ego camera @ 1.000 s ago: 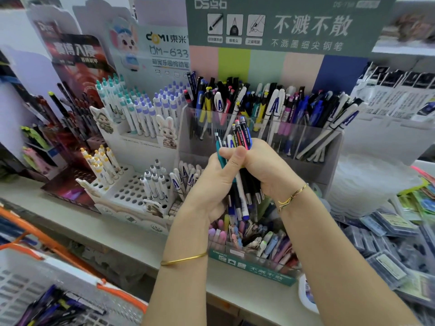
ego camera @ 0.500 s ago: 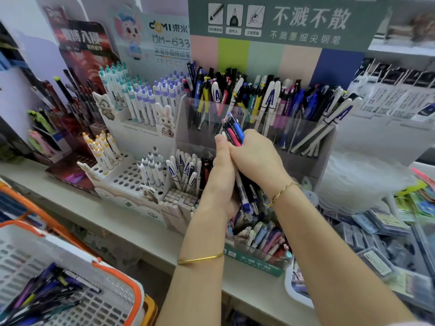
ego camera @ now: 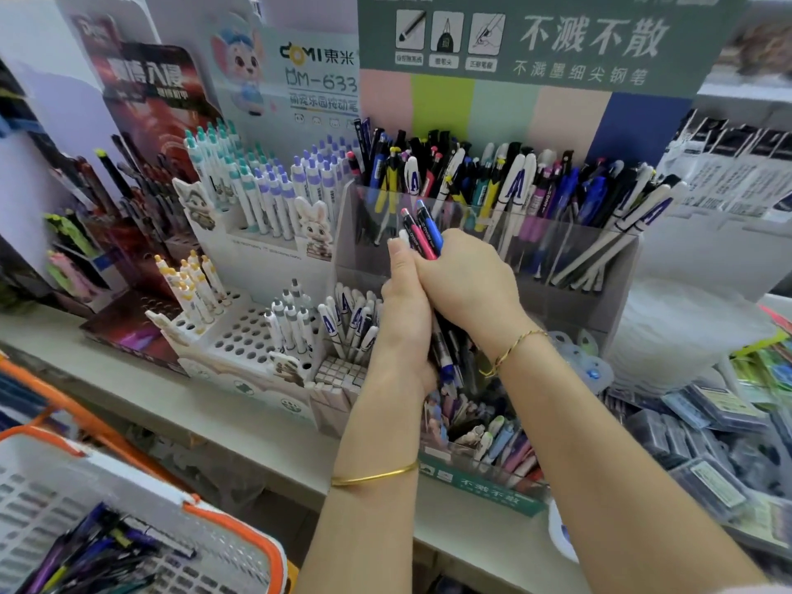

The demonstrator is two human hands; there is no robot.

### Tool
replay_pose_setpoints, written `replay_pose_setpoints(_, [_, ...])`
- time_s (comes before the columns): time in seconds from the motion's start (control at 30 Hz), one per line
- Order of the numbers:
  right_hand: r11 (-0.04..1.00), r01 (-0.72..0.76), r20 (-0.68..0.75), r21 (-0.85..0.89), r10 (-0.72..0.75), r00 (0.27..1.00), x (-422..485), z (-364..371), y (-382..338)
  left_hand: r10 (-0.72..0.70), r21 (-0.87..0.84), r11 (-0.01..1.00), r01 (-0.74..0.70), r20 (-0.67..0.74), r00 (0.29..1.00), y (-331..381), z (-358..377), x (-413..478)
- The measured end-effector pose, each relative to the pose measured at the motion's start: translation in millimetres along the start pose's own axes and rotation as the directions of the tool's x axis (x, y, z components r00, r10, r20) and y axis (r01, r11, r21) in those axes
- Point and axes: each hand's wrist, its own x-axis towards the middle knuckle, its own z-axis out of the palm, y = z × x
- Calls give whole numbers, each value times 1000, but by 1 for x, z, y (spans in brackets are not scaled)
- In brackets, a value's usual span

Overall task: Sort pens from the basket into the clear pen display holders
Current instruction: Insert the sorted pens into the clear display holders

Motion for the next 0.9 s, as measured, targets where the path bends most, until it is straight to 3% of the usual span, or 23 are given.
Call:
replay_pose_setpoints(0.4, [947, -114, 48, 299, 105, 993, 39, 42, -30, 104, 137, 985, -109, 44, 994, 23, -52, 38])
replay_pose_setpoints(0.53, [808, -223, 189, 545, 141, 972, 42, 51, -33, 128, 78, 988, -137, 107, 986, 23, -64, 46])
replay_pose_setpoints(0.67, [671, -205, 187, 713, 99, 977, 40, 57, -32, 131, -49, 991, -125, 163, 978, 26, -71, 48])
replay_pose_setpoints(0.77, [667, -153, 119, 729, 96, 988, 40, 57, -32, 145, -62, 989, -136, 186, 972, 27, -71, 48])
replay_pose_setpoints(0.9, [794, 9, -160, 608, 112, 981, 38, 50, -30, 153, -70, 987, -145, 129, 980, 30, -71, 46])
